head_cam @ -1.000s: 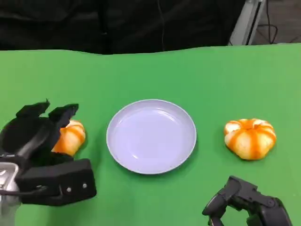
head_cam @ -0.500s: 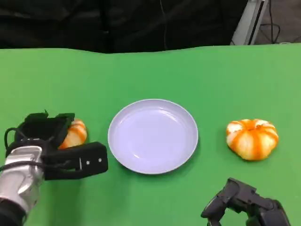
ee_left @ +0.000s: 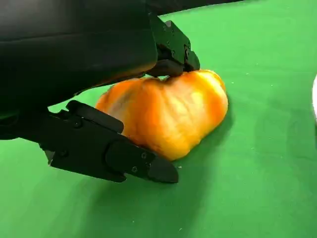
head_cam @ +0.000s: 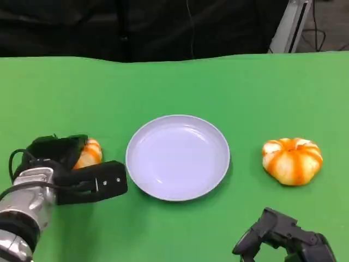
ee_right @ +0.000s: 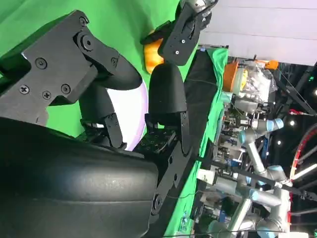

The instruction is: Grasp the bread from the table and place it into the plate.

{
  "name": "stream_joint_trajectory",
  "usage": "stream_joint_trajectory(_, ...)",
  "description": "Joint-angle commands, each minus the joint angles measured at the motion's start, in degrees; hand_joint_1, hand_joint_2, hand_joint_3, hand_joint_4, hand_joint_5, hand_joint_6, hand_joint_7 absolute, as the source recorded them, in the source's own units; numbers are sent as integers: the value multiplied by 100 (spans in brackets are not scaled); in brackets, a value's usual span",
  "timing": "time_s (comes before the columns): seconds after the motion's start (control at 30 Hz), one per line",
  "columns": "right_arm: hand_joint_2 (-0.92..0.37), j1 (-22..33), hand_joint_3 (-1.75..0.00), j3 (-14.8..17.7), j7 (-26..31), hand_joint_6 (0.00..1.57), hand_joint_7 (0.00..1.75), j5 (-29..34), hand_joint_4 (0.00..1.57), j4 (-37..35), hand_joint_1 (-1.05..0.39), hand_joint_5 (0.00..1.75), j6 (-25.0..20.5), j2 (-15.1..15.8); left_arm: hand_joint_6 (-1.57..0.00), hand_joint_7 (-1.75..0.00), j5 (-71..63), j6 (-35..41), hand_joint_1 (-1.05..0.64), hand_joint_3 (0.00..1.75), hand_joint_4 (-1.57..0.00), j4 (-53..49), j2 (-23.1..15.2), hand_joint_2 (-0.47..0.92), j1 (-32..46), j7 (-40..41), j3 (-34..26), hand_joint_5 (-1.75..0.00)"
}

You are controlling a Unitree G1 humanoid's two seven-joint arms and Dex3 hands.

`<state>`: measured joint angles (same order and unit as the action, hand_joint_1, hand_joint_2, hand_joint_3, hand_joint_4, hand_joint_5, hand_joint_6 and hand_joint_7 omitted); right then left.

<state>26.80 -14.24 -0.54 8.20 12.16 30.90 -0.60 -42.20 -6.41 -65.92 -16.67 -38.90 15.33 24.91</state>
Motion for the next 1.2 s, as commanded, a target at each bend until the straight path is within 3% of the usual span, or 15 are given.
stream_joint_trajectory(0.03,-38,5,-124,62,11,76,134,-111,67,64,-8,162,-62,33,-62,-168,159,-748,-19,15,-83,115,-157,92,168,1007,-82,-171)
stream_joint_trajectory(0.47,-37,-12,-125,67,11,75,135,-119,67,47,-8,163,-54,36,-60,-175,235,-980,-16,21,-86,97,-209,90,155,1273,-17,-175)
stream_joint_trajectory(0.5,-37,-45,-125,80,2,75,135,-133,67,-3,-8,163,-27,46,-60,-175,170,-1040,-16,22,-86,635,-324,90,254,1566,-90,-175)
stream_joint_trajectory(0.53,-37,-70,-126,90,0,75,135,-134,68,-36,-7,163,-21,50,-63,-175,62,-1053,-16,42,-87,1181,-433,80,338,1842,-135,-175)
stream_joint_trajectory(0.57,-36,-88,-126,98,-2,76,136,-134,68,-61,-7,163,-16,52,-65,-175,-22,-1040,-15,83,-87,1609,-514,59,412,2029,-165,-175)
stream_joint_trajectory(0.63,-36,-112,-127,108,0,76,136,-134,69,-101,-7,163,19,51,-65,-175,-104,-961,-16,109,-87,2119,-570,45,518,2141,-211,-175)
stream_joint_trajectory(0.87,-35,-119,-129,106,20,76,136,-97,70,-113,-7,162,42,43,-69,-175,-262,-728,-18,117,-90,2985,-522,38,727,2156,-284,-175)
stream_joint_trajectory(1.13,-34,-116,-130,104,18,76,136,-98,70,-110,-8,162,36,40,-70,-175,-284,-639,-19,121,-91,3174,-511,35,802,2079,-320,-175)
stream_joint_trajectory(1.2,-35,-135,-130,120,-3,76,136,-115,69,-146,-8,162,72,68,-71,-175,-43,-973,-17,127,-93,3466,-176,34,788,1832,-195,-175)
